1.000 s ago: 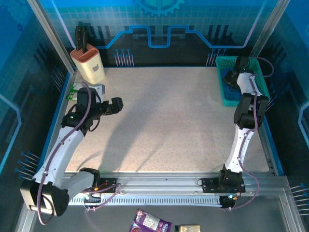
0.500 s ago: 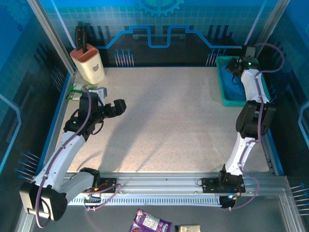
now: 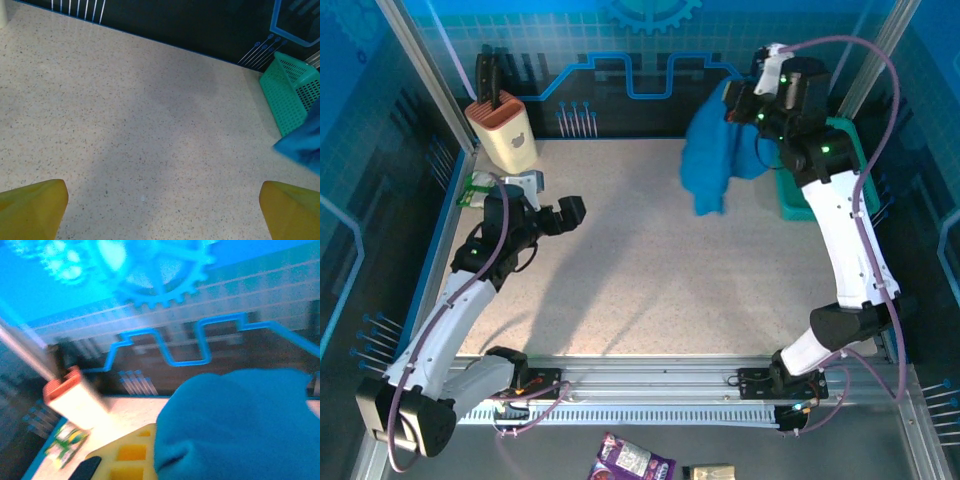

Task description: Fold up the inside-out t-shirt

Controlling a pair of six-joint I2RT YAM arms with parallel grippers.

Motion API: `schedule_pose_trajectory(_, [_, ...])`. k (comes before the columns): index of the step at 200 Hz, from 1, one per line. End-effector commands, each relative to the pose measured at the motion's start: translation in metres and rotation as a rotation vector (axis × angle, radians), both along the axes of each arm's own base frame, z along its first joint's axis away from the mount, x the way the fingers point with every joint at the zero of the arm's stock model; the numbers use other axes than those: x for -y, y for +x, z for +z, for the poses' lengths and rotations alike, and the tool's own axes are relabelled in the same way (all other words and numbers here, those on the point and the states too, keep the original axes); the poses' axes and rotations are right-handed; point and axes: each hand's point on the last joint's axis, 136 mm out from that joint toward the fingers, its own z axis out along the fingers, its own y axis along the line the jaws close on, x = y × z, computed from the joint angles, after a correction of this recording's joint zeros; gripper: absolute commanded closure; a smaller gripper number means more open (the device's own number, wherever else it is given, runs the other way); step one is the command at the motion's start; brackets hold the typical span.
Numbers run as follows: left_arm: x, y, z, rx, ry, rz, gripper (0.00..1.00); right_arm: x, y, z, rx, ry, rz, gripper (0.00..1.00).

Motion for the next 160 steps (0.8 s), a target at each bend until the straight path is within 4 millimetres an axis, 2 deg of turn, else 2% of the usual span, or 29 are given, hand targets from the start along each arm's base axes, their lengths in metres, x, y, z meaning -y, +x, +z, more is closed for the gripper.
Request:
schedule_pose_trajectory(1, [0.005, 0.007, 0.021, 0.054, -0.005, 0.003, 0.01, -0.039, -0.027, 0.021, 0.032, 0.055, 0.154, 1.0])
schedule_pose_trajectory(18, [0.01, 0.009, 0.021, 0.049, -0.004, -0.011, 0.01, -0.051, -0.035, 0.015, 0.004, 0.079, 0.21, 1.0])
schedule_pose_trajectory(27, [0.015, 0.01, 0.02, 0.045, -0.004, -0.023, 0.02, -0.049, -0.032, -0.002, -0.027, 0.071, 0.201, 1.0])
schedule_pose_trajectory(37, [0.02, 0.011, 0.016, 0.033, 0.0, -0.041, 0.02, -0.042, -0.023, -0.035, -0.088, 0.044, 0.167, 1.0])
schedule_pose_trajectory(44, [0.025, 0.011, 0.013, 0.021, 0.002, -0.056, 0.03, -0.034, -0.017, -0.066, -0.153, 0.023, 0.135, 0.99])
schedule_pose_trajectory(63, [0.038, 0.009, 0.001, -0.03, 0.024, -0.098, 0.05, 0.007, -0.003, -0.158, -0.367, -0.02, 0.018, 0.69])
schedule_pose_trajectory(72, [0.045, 0.008, -0.008, -0.063, 0.035, -0.122, 0.06, 0.033, -0.003, -0.198, -0.481, -0.059, -0.065, 0.62])
schedule_pose_trajectory(81, [0.052, 0.006, -0.019, -0.102, 0.048, -0.145, 0.07, 0.054, -0.01, -0.226, -0.559, -0.119, -0.129, 0.58])
schedule_pose_trajectory(93, [0.06, 0.003, -0.034, -0.159, 0.072, -0.17, 0.09, 0.065, -0.024, -0.249, -0.609, -0.174, -0.16, 0.56])
schedule_pose_trajectory(116, [0.072, -0.007, -0.074, -0.299, 0.108, -0.201, 0.16, 0.05, -0.05, -0.274, -0.621, -0.175, -0.102, 0.52])
schedule_pose_trajectory(126, [0.081, -0.012, -0.091, -0.352, 0.111, -0.222, 0.19, 0.041, -0.064, -0.291, -0.662, -0.19, -0.076, 0.52])
schedule_pose_trajectory(160, [0.122, -0.035, -0.138, -0.49, 0.146, -0.318, 0.34, -0.004, -0.117, -0.347, -0.821, -0.296, 0.067, 0.51])
